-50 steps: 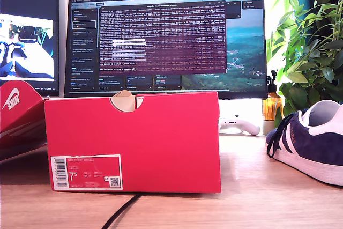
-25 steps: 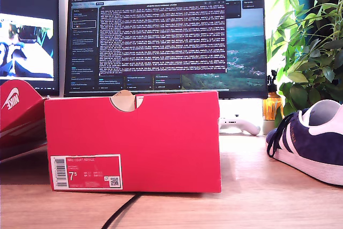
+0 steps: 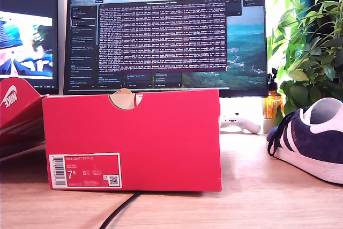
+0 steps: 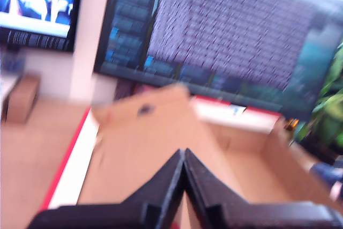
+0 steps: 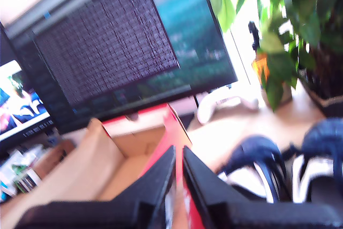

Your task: Pack the blue shoes by picking the first shoe and placing it inside the red shoebox, left side, then picking and rotating the second shoe and placing it in the shoebox

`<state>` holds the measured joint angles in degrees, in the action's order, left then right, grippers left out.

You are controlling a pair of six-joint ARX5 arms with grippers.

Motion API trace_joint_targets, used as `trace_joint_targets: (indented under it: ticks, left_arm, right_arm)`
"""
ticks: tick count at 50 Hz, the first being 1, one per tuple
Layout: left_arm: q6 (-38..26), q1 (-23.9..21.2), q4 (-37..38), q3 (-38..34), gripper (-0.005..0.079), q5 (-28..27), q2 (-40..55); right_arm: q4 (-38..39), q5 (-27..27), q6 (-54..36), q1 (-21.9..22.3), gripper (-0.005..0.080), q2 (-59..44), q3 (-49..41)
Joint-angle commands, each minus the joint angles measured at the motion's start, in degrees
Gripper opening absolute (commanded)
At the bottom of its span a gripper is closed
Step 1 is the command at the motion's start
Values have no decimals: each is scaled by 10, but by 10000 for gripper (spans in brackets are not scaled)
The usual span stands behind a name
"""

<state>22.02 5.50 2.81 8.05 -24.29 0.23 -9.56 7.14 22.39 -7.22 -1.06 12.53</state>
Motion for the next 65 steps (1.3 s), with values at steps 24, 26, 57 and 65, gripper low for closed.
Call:
trace_joint_targets:
  ticks: [24,26,57,65]
  left_arm:
    - [-266,-32,304,256,-19,-69,263]
    - [-292,-41,325,270,-19,-53,280]
    - [-471,-233,475,317,-19,108,451]
    - [-471,-285,471,317,-19,126,472]
  right_arm:
    - [-217,22,-33,-3,0,-281,245]
    - [-238,23,-34,-3,0,-308,267]
    - [-437,29,-109,-45,161,-691,466]
    - [-436,29,-123,-65,238,-750,467]
